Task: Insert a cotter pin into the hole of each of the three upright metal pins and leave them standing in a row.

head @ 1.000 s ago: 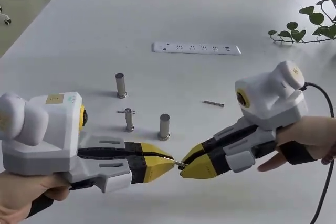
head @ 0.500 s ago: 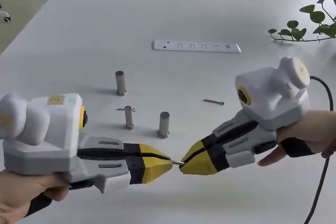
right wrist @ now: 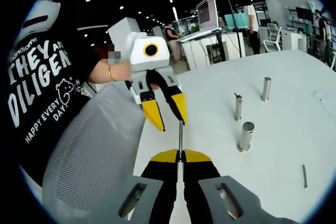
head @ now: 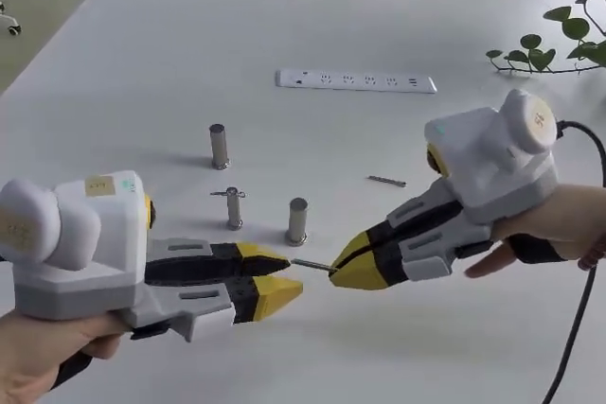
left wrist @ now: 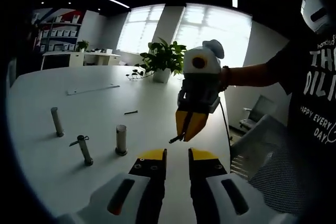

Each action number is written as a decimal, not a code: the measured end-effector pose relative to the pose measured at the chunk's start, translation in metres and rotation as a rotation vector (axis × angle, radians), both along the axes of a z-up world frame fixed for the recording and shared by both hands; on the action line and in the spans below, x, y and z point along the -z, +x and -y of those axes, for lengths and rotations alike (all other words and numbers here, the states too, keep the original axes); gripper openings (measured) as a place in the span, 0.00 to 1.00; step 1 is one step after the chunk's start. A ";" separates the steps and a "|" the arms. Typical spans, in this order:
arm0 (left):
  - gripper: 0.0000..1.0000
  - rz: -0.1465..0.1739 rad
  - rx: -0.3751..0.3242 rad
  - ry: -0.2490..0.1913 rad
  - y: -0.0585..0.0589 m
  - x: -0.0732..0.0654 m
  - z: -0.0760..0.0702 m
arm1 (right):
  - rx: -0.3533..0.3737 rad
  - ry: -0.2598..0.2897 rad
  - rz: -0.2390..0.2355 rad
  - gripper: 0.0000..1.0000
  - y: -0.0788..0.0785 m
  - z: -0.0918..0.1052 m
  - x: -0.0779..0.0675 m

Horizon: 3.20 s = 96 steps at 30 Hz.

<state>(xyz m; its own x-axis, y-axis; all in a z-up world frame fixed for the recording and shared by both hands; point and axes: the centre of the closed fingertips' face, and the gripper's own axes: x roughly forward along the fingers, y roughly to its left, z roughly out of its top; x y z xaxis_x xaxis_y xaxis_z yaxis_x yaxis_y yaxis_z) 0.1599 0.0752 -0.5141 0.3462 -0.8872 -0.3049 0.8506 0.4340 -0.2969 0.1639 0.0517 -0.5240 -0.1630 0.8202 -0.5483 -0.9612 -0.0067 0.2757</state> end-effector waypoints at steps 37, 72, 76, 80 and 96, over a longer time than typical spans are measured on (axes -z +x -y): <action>0.18 0.124 -0.355 0.302 0.094 0.064 -0.003 | 0.093 -0.201 0.190 0.00 0.083 0.020 0.043; 0.11 0.129 -0.310 0.333 0.110 0.077 0.013 | 0.011 -0.239 0.254 0.00 0.091 0.012 0.040; 0.11 0.132 -0.308 0.330 0.110 0.077 0.014 | -0.008 -0.244 0.265 0.00 0.094 0.010 0.041; 0.11 0.132 -0.310 0.324 0.110 0.078 0.015 | -0.017 -0.246 0.267 0.00 0.096 0.008 0.042; 0.11 0.130 -0.350 0.315 0.110 0.078 0.016 | -0.016 -0.245 0.267 0.00 0.097 -0.010 0.045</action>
<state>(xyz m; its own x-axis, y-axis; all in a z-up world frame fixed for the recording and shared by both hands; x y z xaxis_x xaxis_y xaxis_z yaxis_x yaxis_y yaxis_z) 0.2701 0.0595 -0.5925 0.6602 -0.5828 -0.4739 0.6592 0.7519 -0.0063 0.2610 0.0612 -0.5694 0.0011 0.6575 -0.7534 -0.9999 0.0133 0.0102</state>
